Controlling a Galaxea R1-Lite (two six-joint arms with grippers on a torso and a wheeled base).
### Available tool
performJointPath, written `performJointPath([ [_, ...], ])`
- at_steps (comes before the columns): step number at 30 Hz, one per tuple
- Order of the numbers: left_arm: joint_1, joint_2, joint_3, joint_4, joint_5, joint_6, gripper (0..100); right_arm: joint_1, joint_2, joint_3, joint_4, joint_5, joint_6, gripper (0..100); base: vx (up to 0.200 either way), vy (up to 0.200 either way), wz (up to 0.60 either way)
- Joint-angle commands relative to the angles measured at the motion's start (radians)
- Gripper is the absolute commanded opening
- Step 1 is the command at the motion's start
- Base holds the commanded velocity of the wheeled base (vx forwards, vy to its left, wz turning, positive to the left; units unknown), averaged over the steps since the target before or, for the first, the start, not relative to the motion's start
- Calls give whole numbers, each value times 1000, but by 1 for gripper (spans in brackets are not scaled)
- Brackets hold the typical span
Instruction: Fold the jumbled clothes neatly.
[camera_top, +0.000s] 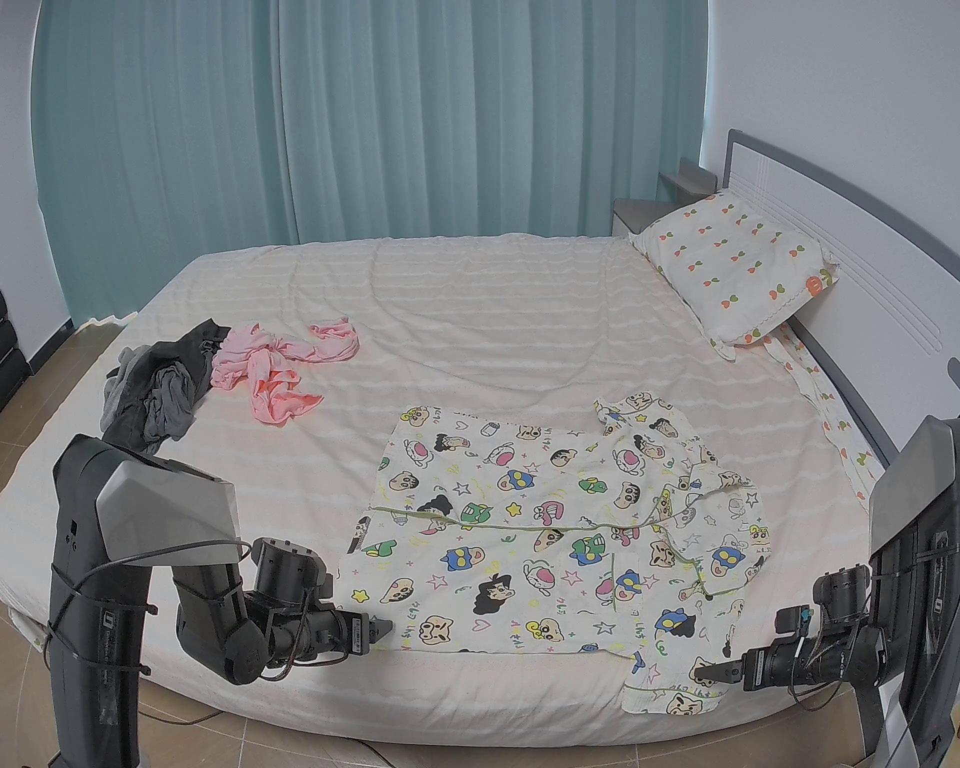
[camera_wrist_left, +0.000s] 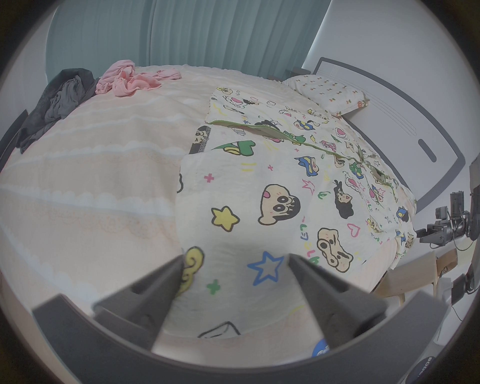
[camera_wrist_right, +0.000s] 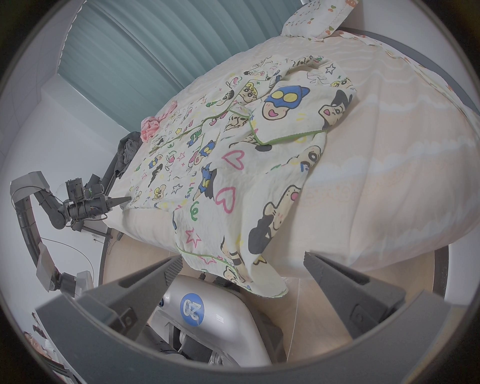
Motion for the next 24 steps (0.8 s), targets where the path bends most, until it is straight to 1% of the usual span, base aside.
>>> performJointPath([
  [1,-2,0,8,-5,0,-4,0,2,12,18,-4,0,-1,100,0,0,0],
  [4,-2,0,14,-6,0,-7,0,0,20,16,-29,-1,-1,100,0,0,0],
  [7,-2,-6,17,-8,1,-37,0,3,81,15,-115,-21,-1,100,0,0,0],
  [11,3,-20,20,-9,1,-71,0,48,89,-4,-115,-63,4,100,0,0,0],
  [15,6,-17,26,-9,1,-74,0,103,95,-36,-115,-107,6,100,0,0,0],
  [17,5,-18,28,-9,0,-74,0,127,104,-61,-115,-116,12,100,0,0,0],
  [20,5,-18,29,-9,1,-74,0,144,107,-77,-113,-119,19,100,0,0,0],
  [21,5,-18,29,-9,1,-74,0,149,107,-77,-113,-121,25,0,0,0,0],
  [24,5,-15,34,-8,0,-76,0,149,106,-79,-113,-129,30,0,0,0,0],
])
